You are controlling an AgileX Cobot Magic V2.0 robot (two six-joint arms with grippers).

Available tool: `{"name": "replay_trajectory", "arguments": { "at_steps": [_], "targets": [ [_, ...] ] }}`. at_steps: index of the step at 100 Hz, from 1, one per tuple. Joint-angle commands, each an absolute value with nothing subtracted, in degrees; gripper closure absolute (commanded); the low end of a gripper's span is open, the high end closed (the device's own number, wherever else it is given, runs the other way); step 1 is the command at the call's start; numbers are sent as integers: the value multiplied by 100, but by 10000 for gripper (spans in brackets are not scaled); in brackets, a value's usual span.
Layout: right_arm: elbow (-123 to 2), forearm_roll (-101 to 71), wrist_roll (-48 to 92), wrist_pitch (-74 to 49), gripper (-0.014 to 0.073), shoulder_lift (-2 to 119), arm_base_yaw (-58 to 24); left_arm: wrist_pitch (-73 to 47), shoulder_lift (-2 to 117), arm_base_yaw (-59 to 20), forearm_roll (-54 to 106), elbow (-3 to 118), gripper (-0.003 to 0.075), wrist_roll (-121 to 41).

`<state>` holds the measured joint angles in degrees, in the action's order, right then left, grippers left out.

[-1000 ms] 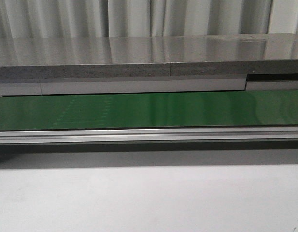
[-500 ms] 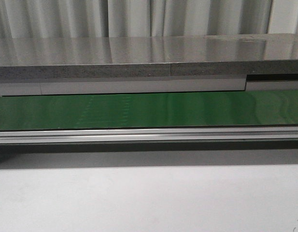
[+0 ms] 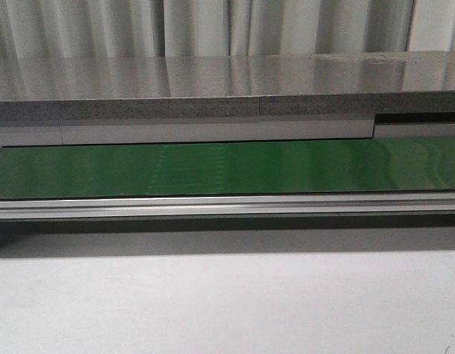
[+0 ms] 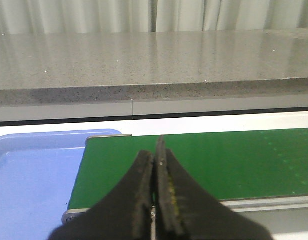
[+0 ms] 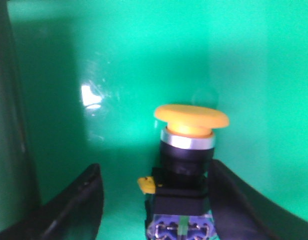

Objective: Move button from left to right
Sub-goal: 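Lift the button off the belt and lower it into the green tray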

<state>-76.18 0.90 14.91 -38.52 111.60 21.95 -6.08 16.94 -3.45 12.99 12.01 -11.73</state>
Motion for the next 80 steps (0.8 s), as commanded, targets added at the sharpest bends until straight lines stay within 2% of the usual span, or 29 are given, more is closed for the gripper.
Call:
{"name": "replay_trajectory", "arguments": {
  "at_steps": [1,48,65,80],
  "targets": [
    [-7763,-122,1540,-3808,113,10755,2177,-167,1727,-407,1364,1354,741,-1172],
    [-7759,-963,1377,-3479,118,9441,2057,-167,1727,-407,1364,1354,741,-1172],
    [-7567,-1123,1382,-3304,118,8673,1698,-167,1727,-407,1364,1354,741,-1172],
    [-6898,-1142,1382,-2880,118,7797,1258,-167,1727,-407,1364,1354,741,-1172]
  ]
}}
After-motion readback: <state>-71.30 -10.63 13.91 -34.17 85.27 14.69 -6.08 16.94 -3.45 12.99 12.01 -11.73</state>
